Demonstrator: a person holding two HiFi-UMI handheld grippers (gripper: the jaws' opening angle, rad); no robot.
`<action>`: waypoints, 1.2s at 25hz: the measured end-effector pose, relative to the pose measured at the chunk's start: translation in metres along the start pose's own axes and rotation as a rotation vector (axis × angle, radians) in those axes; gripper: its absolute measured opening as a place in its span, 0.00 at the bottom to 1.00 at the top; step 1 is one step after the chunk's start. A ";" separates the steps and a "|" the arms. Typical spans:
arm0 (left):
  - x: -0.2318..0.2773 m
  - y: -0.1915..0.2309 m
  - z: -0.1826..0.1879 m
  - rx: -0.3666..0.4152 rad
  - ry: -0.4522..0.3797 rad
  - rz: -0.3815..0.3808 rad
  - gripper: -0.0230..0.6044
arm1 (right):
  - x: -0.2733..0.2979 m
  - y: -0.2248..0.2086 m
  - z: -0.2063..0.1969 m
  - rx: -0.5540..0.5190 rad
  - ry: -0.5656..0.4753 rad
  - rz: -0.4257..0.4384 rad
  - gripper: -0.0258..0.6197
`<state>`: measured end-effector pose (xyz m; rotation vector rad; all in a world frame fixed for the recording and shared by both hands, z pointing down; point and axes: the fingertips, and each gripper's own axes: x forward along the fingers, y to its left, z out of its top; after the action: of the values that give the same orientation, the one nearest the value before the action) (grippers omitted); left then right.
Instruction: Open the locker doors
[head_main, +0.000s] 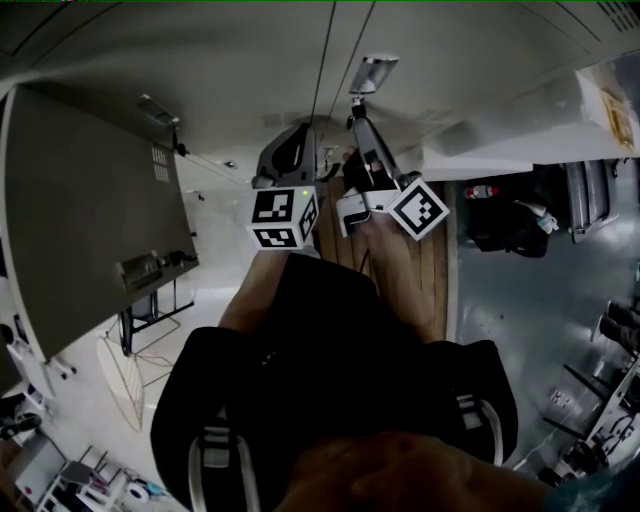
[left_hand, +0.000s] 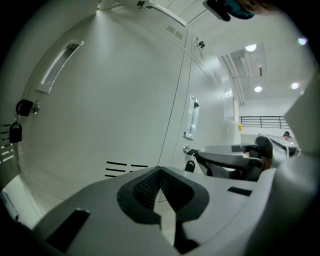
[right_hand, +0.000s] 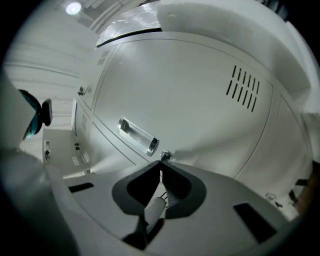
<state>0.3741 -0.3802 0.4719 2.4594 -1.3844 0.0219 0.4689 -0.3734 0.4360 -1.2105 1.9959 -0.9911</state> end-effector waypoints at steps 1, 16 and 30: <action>0.000 0.001 0.000 0.001 0.001 0.001 0.05 | 0.000 -0.001 0.000 0.028 -0.003 0.006 0.09; 0.007 0.000 -0.008 0.070 0.019 0.012 0.05 | 0.000 -0.012 -0.003 0.578 -0.092 0.154 0.09; 0.012 -0.008 -0.003 0.158 0.017 0.015 0.05 | 0.005 0.010 0.004 0.124 -0.005 0.137 0.24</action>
<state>0.3882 -0.3855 0.4750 2.5698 -1.4450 0.1611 0.4656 -0.3761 0.4252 -0.9951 1.9543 -1.0252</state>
